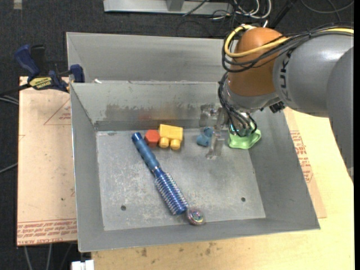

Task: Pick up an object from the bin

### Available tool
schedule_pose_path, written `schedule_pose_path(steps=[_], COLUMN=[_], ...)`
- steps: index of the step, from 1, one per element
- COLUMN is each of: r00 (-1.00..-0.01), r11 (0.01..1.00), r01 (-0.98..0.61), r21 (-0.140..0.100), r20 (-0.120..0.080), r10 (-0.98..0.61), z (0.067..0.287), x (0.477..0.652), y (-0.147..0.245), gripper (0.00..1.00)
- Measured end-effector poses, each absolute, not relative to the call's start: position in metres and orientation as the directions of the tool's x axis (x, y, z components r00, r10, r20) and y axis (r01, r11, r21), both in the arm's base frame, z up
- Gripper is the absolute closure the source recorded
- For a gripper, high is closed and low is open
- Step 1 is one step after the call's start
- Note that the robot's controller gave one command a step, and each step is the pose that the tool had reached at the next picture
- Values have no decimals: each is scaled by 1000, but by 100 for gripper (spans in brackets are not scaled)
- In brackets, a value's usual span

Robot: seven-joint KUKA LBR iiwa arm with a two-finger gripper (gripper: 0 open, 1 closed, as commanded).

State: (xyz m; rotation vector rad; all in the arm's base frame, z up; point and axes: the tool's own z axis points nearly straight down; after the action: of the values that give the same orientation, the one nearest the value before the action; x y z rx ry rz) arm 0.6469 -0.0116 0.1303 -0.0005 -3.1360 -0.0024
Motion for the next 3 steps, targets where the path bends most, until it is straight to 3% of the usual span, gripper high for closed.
schedule_pose_path(steps=[1,2,3], r00=[-997,-997,-997], r11=[997,997,997], r01=[82,78,81], r21=[0,1,2], r20=[2,-4,-10], r10=[82,78,81], z=[70,74,186], x=[646,648,615], y=[-60,-57,-25], gripper=[0,100,100])
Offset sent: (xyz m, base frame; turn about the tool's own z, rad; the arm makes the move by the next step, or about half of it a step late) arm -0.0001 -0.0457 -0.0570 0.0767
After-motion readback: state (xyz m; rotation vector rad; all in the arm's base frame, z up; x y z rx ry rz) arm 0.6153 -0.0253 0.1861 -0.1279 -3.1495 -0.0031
